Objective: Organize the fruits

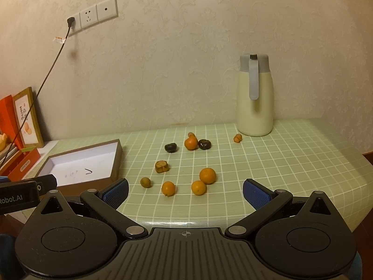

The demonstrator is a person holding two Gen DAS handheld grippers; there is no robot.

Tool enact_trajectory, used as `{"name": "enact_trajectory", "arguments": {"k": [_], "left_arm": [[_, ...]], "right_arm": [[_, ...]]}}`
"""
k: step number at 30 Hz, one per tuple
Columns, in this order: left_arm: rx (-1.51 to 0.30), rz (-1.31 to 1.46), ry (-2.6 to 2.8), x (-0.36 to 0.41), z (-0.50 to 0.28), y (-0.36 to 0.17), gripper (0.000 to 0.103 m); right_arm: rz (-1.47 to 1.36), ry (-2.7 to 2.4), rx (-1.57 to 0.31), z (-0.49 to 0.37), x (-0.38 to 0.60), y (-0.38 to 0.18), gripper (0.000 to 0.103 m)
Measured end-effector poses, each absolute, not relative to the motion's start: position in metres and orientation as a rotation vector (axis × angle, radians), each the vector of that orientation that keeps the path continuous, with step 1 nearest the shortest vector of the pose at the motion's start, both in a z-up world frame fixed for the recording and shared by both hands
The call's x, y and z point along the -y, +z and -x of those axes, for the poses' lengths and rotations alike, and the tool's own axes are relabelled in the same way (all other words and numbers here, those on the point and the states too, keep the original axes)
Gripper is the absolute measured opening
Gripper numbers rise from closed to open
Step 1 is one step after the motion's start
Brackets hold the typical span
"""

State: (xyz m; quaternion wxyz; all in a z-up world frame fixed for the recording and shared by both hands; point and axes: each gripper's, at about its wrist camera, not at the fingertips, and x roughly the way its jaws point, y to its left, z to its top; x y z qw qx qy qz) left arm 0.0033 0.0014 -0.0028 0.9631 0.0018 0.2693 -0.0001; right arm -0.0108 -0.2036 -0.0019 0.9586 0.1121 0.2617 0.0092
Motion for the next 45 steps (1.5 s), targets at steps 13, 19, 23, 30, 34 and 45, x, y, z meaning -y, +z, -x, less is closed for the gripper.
{"name": "enact_trajectory", "arguments": {"k": [13,19,23,30,34,45], "left_arm": [[-0.548,0.006,-0.003,-0.0026,-0.0042,-0.0031,0.097],[-0.549,0.006,-0.002,-0.0026,-0.0041,-0.0034,0.097],[-0.549,0.005,-0.002,-0.0027,-0.0042,-0.0034,0.097],[-0.549,0.007,-0.001,-0.0025,-0.0039,-0.0037,0.097],[-0.549,0.009,0.001,-0.0025,-0.0043,-0.004,0.097],[-0.553,0.007,0.003,-0.0017,-0.0059,-0.0053,0.097]], "right_arm": [[-0.222,0.024,-0.541,0.0073,0.2016,0.0001,0.103],[-0.227,0.023,-0.545,0.0058,0.201,-0.0007,0.103],[-0.226,0.025,-0.544,0.0056,0.201,-0.0005,0.103],[-0.229,0.026,-0.547,0.0052,0.2013,-0.0004,0.103],[-0.229,0.026,-0.547,0.0052,0.2013,-0.0004,0.103],[-0.229,0.02,-0.546,0.0044,0.2014,0.0,0.103]]}}
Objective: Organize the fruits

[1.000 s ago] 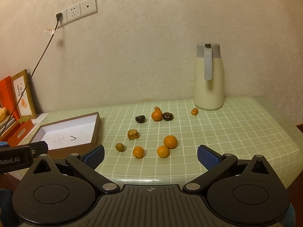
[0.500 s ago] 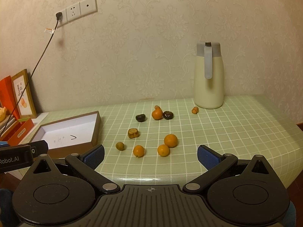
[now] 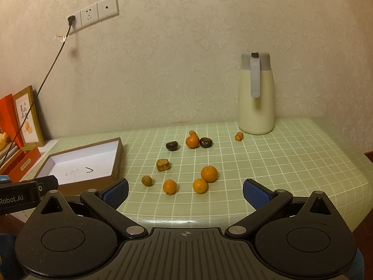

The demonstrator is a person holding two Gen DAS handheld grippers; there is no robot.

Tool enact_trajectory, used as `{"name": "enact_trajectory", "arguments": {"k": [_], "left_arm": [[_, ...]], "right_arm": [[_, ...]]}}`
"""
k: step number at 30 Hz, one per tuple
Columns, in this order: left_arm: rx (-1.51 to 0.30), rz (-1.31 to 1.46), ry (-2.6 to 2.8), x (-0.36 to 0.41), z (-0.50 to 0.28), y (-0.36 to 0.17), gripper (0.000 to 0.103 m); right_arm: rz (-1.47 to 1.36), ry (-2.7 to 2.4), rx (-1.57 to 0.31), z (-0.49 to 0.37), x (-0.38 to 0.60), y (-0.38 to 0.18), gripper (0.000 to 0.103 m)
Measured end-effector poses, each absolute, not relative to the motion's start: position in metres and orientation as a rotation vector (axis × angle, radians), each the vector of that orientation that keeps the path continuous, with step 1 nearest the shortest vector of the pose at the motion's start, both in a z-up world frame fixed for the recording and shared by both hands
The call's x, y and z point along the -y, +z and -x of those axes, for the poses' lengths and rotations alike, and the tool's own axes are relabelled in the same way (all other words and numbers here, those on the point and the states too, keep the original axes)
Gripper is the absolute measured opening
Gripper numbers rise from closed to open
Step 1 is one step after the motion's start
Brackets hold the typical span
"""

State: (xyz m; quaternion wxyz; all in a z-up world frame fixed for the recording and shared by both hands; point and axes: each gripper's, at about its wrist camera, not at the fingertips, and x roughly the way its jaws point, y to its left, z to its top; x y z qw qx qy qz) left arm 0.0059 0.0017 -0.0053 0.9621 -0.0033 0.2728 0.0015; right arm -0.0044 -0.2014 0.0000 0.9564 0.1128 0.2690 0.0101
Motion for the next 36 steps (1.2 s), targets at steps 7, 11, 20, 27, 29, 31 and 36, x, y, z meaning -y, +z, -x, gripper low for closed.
{"name": "enact_trajectory", "arguments": {"k": [7,11,20,27,29,31,36], "left_arm": [[-0.553,0.006,0.003,-0.0018,-0.0062,-0.0054,0.097],[-0.553,0.002,0.003,-0.002,-0.0072,-0.006,0.097],[-0.553,-0.001,0.003,-0.0019,-0.0081,-0.008,0.097],[-0.553,-0.007,0.001,-0.0012,-0.0087,-0.0099,0.097],[-0.55,-0.008,0.002,-0.0019,-0.0086,-0.0099,0.097],[-0.55,-0.01,0.002,-0.0022,-0.0087,-0.0106,0.097],[-0.552,-0.023,0.0,-0.0012,-0.0119,-0.0129,0.097]], "right_arm": [[-0.229,0.032,-0.546,0.0058,0.2001,-0.0015,0.103],[-0.227,0.03,-0.543,0.0065,0.2002,-0.0021,0.103],[-0.228,0.028,-0.545,0.006,0.2005,-0.003,0.103],[-0.23,0.029,-0.546,0.0051,0.2014,-0.0039,0.103],[-0.229,0.028,-0.546,0.0048,0.2014,-0.004,0.103],[-0.227,0.028,-0.543,0.005,0.2012,-0.0045,0.103],[-0.22,0.026,-0.541,0.0039,0.2019,-0.0074,0.103]]}}
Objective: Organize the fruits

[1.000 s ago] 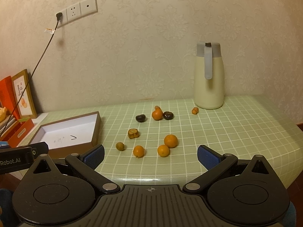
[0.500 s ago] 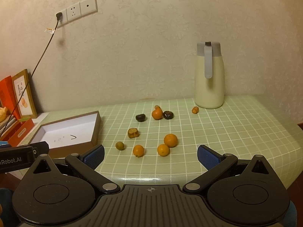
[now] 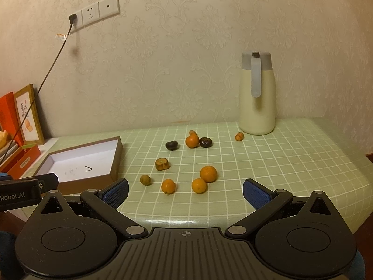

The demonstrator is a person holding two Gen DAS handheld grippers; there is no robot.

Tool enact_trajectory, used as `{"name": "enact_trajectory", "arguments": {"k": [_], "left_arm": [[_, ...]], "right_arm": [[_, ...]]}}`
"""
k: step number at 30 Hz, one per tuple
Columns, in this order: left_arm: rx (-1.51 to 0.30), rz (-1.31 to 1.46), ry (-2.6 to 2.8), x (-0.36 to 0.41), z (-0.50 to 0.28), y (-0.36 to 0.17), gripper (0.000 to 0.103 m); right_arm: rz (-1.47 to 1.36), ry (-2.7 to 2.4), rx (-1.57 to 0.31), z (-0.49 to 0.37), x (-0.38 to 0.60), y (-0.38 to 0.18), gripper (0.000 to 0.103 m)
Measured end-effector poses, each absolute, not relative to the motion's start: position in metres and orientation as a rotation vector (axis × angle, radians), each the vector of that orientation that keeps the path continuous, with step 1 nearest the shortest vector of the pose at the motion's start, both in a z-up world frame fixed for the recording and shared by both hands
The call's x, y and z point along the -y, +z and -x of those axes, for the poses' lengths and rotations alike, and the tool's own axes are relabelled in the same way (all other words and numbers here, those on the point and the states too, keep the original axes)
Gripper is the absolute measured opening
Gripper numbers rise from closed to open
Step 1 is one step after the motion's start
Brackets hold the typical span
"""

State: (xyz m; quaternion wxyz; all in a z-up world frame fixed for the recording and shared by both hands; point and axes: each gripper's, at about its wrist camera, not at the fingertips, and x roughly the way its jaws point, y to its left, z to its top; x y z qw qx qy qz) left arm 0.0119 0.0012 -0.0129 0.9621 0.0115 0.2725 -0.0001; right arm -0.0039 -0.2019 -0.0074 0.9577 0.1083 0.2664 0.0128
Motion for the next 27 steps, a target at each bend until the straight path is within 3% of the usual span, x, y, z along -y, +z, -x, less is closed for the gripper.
{"name": "enact_trajectory", "arguments": {"k": [16,27], "left_arm": [[-0.567,-0.108,-0.065,0.015,-0.046,-0.038,0.097],[-0.616,-0.138,-0.117,0.019,-0.082,-0.071,0.097]], "right_arm": [[-0.216,0.02,-0.561,-0.024,0.232,-0.036,0.103],[-0.358,0.033,-0.56,-0.06,0.263,-0.068,0.103]]}}
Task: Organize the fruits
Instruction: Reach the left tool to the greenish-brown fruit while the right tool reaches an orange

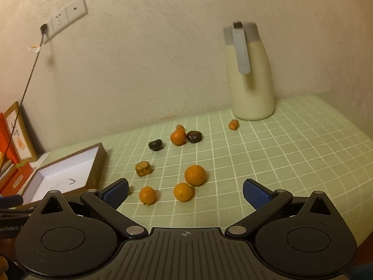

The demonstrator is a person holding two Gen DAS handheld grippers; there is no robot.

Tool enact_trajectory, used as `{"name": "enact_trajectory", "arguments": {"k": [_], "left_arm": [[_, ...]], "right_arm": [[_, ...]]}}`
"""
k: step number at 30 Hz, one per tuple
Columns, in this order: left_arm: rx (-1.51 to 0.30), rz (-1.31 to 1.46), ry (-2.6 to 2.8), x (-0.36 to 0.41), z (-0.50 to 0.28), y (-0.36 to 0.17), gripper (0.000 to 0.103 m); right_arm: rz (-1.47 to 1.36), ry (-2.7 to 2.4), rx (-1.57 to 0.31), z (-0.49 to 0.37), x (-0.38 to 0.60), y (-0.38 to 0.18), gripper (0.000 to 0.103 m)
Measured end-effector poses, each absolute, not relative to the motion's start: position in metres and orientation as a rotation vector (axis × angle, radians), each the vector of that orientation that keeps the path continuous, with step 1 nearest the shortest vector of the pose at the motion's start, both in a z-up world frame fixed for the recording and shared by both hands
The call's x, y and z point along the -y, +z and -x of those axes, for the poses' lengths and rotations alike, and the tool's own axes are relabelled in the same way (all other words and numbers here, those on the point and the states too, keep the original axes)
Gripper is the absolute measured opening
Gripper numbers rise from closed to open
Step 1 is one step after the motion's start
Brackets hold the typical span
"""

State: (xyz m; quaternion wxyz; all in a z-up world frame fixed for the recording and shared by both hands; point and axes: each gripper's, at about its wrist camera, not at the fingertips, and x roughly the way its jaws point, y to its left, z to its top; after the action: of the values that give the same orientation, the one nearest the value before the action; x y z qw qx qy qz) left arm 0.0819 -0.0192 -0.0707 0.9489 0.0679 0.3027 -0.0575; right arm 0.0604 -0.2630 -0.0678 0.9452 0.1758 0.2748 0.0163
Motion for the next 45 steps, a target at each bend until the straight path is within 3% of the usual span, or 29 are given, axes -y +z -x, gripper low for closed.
{"name": "enact_trajectory", "arguments": {"k": [9,15,18,24,35,42,45], "left_arm": [[-0.61,-0.174,-0.193,0.031,-0.112,-0.093,0.092],[-0.622,-0.194,-0.246,0.041,-0.139,-0.11,0.072],[-0.629,-0.206,-0.254,0.044,-0.15,-0.119,0.068],[-0.639,-0.203,-0.277,0.051,-0.169,-0.134,0.064],[-0.65,-0.186,-0.289,0.059,-0.192,-0.152,0.041],[-0.656,-0.181,-0.277,0.063,-0.198,-0.163,0.038],[-0.668,-0.166,-0.278,0.062,-0.202,-0.168,0.027]], "right_arm": [[-0.235,0.042,-0.582,-0.093,0.253,-0.087,0.103],[-0.212,0.044,-0.581,-0.109,0.248,-0.099,0.102],[-0.221,0.043,-0.585,-0.112,0.25,-0.104,0.081],[-0.239,0.035,-0.616,-0.119,0.254,-0.118,0.08],[-0.287,0.03,-0.626,-0.126,0.26,-0.129,0.08],[-0.298,0.036,-0.638,-0.129,0.259,-0.133,0.08],[-0.296,0.039,-0.64,-0.13,0.257,-0.134,0.08]]}}
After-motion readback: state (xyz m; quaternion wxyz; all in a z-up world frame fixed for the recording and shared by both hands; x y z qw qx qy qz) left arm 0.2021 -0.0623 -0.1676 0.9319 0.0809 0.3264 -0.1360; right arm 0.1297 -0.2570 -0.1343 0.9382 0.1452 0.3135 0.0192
